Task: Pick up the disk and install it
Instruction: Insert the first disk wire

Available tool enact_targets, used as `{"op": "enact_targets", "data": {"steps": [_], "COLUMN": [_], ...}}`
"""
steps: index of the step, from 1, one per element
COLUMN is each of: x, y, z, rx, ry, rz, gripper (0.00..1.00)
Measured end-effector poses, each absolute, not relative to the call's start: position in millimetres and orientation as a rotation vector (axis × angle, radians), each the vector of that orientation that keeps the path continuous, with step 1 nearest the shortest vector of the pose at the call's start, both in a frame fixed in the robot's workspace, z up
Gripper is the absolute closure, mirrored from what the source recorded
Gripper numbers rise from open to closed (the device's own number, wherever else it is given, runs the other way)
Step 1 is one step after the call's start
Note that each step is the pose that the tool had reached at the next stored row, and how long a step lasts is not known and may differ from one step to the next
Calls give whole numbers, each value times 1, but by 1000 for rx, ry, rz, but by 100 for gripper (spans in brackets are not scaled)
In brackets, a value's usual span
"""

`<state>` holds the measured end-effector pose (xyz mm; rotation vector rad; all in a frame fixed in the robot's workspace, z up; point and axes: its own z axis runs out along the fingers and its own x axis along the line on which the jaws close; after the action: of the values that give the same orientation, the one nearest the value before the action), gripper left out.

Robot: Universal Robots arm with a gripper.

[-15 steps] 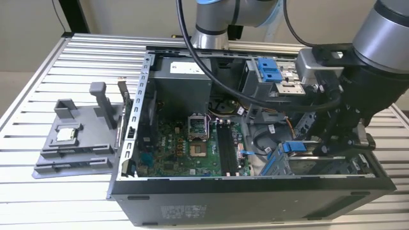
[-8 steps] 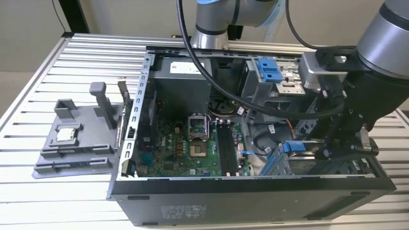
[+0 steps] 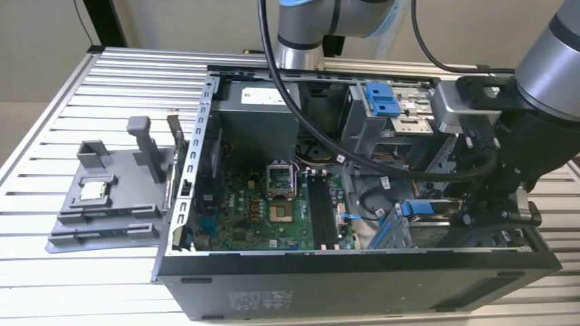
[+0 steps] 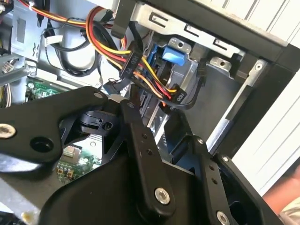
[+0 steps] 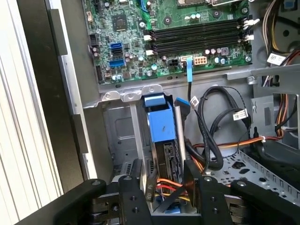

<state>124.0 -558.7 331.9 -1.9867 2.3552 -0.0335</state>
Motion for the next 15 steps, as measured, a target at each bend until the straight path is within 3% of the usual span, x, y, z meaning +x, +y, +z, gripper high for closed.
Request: {"op": "enact_targets", "data": {"steps": [4, 5, 15], "x": [125, 125, 125], "y": [-560, -560, -560], "z": [332, 332, 332], "rx": [-1986, -1986, -1986], "ry": [2355, 2355, 2355], "rz": [-32, -32, -32], "gripper": [0, 100, 100]}}
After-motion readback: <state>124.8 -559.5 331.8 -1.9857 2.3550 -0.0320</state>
